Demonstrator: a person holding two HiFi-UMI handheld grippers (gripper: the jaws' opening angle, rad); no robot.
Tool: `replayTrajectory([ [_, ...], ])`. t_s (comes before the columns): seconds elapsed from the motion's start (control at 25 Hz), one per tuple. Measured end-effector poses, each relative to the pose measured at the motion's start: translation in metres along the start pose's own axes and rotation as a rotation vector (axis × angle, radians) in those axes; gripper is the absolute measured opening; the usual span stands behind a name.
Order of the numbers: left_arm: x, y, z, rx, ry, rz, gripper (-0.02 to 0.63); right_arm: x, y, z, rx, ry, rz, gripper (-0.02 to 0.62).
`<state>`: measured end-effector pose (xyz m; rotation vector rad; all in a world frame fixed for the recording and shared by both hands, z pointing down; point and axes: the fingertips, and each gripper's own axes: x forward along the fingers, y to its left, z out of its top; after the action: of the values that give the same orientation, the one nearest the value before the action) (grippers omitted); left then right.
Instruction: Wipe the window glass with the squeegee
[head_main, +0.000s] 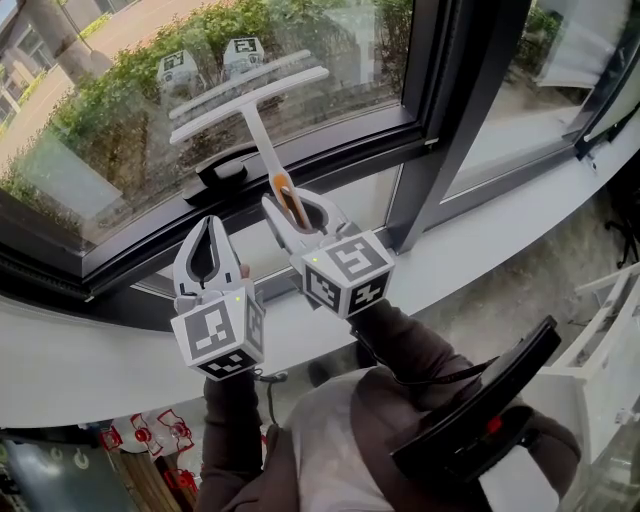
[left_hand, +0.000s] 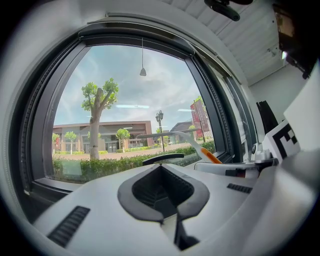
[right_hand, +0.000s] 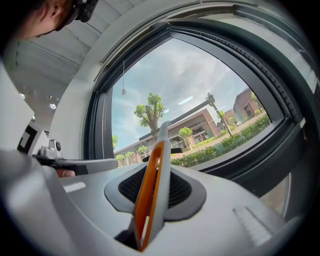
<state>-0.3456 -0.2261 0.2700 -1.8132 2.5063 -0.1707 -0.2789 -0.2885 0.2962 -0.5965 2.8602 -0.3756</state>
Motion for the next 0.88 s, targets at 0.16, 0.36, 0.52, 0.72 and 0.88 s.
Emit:
replayTrajectory([
  [0.16, 0.001, -0.002, -0.002, -0.002, 0.004, -0.007, 0.002, -0.002, 0.000, -0.005, 0.003, 0.016, 0.003, 0.072],
  [0.36, 0.003, -0.004, -0.002, -0.004, 0.006, -0.013, 0.002, -0.003, -0.001, -0.009, 0.011, 0.035, 0.006, 0.071],
  [0.52, 0.004, -0.007, -0.003, -0.007, 0.004, -0.018, 0.002, -0.006, -0.001, -0.016, 0.018, 0.050, 0.005, 0.069],
  [0.72, 0.005, -0.011, -0.004, -0.006, 0.007, -0.022, 0.002, -0.008, -0.002, -0.022, 0.030, 0.064, 0.007, 0.067],
  [0.88, 0.004, -0.012, -0.006, -0.003, 0.013, -0.024, 0.002, -0.010, -0.001, -0.028, 0.042, 0.075, 0.010, 0.066],
])
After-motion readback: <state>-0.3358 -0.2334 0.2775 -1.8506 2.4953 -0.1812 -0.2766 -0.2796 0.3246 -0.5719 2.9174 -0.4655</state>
